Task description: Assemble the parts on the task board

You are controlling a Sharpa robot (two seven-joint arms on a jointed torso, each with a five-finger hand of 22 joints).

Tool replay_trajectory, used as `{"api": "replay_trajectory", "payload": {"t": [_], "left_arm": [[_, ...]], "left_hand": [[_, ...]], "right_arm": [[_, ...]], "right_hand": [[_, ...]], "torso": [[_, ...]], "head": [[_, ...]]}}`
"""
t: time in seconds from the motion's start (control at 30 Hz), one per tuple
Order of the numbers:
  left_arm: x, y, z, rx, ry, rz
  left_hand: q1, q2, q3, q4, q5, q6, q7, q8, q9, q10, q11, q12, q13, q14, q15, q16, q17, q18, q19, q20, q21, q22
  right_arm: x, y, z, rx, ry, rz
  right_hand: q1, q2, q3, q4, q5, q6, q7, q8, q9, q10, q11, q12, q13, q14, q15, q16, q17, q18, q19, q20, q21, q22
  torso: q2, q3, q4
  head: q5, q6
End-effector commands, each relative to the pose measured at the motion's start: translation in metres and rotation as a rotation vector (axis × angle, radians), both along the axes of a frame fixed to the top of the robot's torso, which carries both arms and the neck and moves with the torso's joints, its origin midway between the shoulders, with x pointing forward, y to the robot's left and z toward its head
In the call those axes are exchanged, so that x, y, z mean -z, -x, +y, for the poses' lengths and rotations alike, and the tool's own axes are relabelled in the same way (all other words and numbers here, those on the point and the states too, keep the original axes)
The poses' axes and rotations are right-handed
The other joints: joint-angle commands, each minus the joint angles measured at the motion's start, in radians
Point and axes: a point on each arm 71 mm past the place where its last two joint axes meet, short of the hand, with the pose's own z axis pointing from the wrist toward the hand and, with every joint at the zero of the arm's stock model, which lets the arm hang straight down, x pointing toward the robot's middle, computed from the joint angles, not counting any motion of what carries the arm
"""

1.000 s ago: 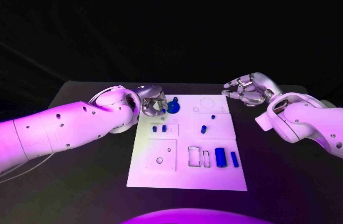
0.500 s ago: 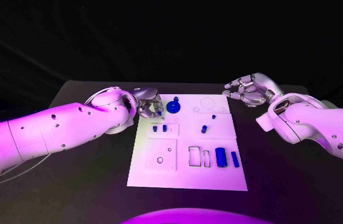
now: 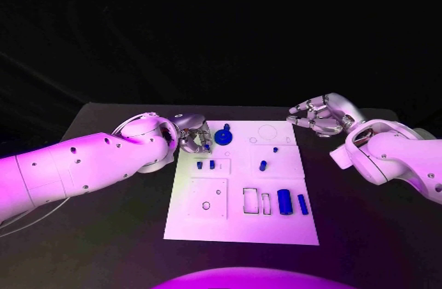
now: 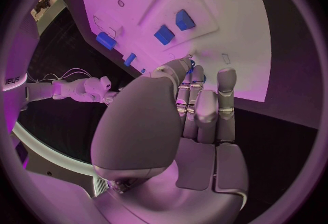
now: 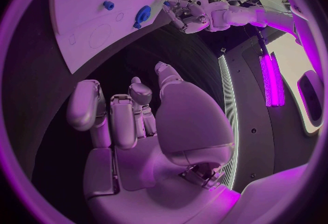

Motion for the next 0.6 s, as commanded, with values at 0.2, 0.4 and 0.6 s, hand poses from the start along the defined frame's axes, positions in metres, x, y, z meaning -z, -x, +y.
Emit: {"api": "replay_trajectory", "payload": {"t": [0.2, 0.4, 0.6], "left_arm": [[0.0034, 0.0000, -0.0053, 0.015, -0.006, 0.022], [0.0059, -0.0012, -0.0055, 0.012, -0.012, 0.030], [0.0073, -0.0019, -0.0056, 0.011, -0.018, 0.037]], "left_hand": [[-0.011, 0.003, 0.006, -0.002, -0.001, 0.008, -0.002, -0.006, 0.001, 0.008, 0.000, -0.004, 0.002, 0.004, 0.001, 0.004, -0.004, 0.000, 0.005, 0.002, 0.005, -0.001], [-0.011, 0.002, 0.008, -0.003, -0.001, 0.008, -0.002, -0.007, 0.001, 0.008, 0.000, -0.005, 0.002, 0.004, 0.001, 0.003, -0.006, 0.001, 0.004, 0.002, 0.004, -0.003], [-0.011, 0.002, 0.008, -0.004, -0.001, 0.008, -0.002, -0.007, 0.001, 0.008, 0.000, -0.005, 0.002, 0.004, 0.001, 0.003, -0.006, 0.001, 0.004, 0.002, 0.004, -0.003]], "right_arm": [[-0.0003, 0.0007, 0.0020, -0.014, 0.003, -0.006], [-0.0005, 0.0008, 0.0021, -0.014, 0.002, -0.008], [-0.0007, 0.0009, 0.0023, -0.014, 0.002, -0.010]], "right_hand": [[0.007, 0.005, -0.002, 0.001, 0.007, 0.007, -0.003, 0.006, 0.001, 0.001, -0.004, 0.001, -0.001, 0.044, -0.009, -0.005, 0.005, 0.011, -0.002, -0.003, -0.007, -0.002], [0.007, 0.005, -0.002, 0.001, 0.007, 0.007, -0.003, 0.006, 0.001, 0.001, -0.004, 0.001, -0.001, 0.044, -0.009, -0.005, 0.005, 0.011, -0.002, -0.003, -0.007, -0.002], [0.007, 0.005, -0.002, 0.001, 0.007, 0.007, -0.003, 0.006, 0.001, 0.001, -0.004, 0.001, -0.001, 0.044, -0.009, -0.005, 0.005, 0.011, -0.002, -0.003, -0.007, -0.002]], "torso": [[0.000, -0.0003, 0.0011], [-0.001, -0.0004, 0.0008], [0.000, -0.0001, 0.0011]], "head": [[-0.001, -0.002], [0.000, -0.003], [-0.001, -0.004]]}}
